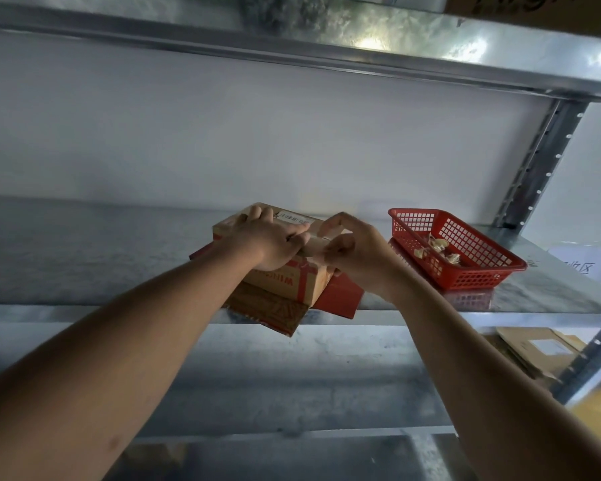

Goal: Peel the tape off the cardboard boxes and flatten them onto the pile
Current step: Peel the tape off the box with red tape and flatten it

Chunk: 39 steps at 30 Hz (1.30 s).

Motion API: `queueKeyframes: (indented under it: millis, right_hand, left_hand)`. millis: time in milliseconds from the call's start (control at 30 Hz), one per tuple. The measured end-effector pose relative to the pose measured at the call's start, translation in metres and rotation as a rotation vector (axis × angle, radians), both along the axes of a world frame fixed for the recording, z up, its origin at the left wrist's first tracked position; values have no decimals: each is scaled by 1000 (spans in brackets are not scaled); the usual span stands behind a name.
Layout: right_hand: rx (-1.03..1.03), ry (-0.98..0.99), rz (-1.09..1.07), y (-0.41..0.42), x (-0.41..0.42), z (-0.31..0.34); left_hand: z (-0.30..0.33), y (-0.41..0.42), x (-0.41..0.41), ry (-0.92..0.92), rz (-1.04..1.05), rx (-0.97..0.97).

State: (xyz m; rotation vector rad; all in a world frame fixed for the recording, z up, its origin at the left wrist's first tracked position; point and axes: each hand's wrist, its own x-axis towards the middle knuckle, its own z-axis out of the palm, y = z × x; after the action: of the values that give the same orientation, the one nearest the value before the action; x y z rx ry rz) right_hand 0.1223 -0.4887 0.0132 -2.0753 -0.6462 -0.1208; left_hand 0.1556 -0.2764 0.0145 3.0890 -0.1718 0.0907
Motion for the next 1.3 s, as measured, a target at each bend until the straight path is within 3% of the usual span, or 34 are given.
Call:
queueKeyframes:
  millis: [67,233,400,533,700,867,1067,1300]
  right_hand:
    - [42,45,-39,0,-3,-3]
    - [-122,-270,-193,9,-11,-9]
    - [-154,-369,-327,12,-14,-12]
    - [-127,-371,-412,13,-16,-10]
    - [-119,-495,-307,13,-30,-15]
    - [-228,-441,-339,7,-31,-12]
    - [-368,-472,-479,3,-28,-9]
    - [-270,-357,-440,3,-25,-13]
  left_hand:
    - [-2,-1,1,13,8,-15]
    - [-11,7,0,15,-75,-163]
    - [-7,31,-7,82,-232,-245]
    - [-7,33,-13,97,-259,-178]
    - [-5,20,-24,14,-219,-55]
    - [4,2,-30,-90,-248,57]
    - [5,-4,-25,-54,-247,87]
    - [2,-10,-18,-107,-204,101]
